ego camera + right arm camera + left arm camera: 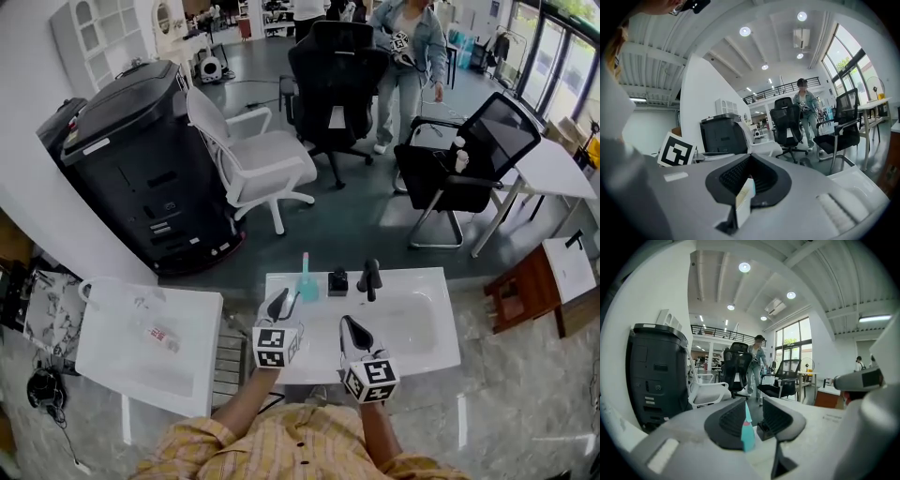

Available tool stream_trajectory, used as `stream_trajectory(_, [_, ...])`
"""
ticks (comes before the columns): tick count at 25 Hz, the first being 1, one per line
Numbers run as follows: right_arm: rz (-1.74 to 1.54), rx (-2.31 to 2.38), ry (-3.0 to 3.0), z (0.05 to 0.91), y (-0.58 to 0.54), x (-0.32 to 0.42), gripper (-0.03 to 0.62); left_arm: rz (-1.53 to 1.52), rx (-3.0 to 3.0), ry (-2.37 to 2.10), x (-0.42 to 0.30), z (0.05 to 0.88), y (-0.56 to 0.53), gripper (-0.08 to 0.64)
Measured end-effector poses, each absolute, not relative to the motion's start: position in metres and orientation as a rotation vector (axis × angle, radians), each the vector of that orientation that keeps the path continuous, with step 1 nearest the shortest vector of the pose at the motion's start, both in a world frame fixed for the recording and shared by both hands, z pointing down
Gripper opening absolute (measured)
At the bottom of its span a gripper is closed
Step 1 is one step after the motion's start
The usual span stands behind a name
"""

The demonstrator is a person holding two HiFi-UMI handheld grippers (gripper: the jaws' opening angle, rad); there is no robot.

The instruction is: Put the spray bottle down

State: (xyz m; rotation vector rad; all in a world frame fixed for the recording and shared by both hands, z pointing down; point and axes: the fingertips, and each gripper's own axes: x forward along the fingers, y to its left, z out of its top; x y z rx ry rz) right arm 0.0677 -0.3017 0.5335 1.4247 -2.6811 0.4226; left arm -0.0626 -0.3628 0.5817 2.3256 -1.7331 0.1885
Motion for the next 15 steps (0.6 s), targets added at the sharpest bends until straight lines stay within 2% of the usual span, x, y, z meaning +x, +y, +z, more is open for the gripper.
stream_trajectory(15, [0.343, 1.445, -2.71, 0.504, -0.247, 0.046, 0.0, 0.074, 2.371, -1.746, -0.076, 0.533, -0.273, -0.002])
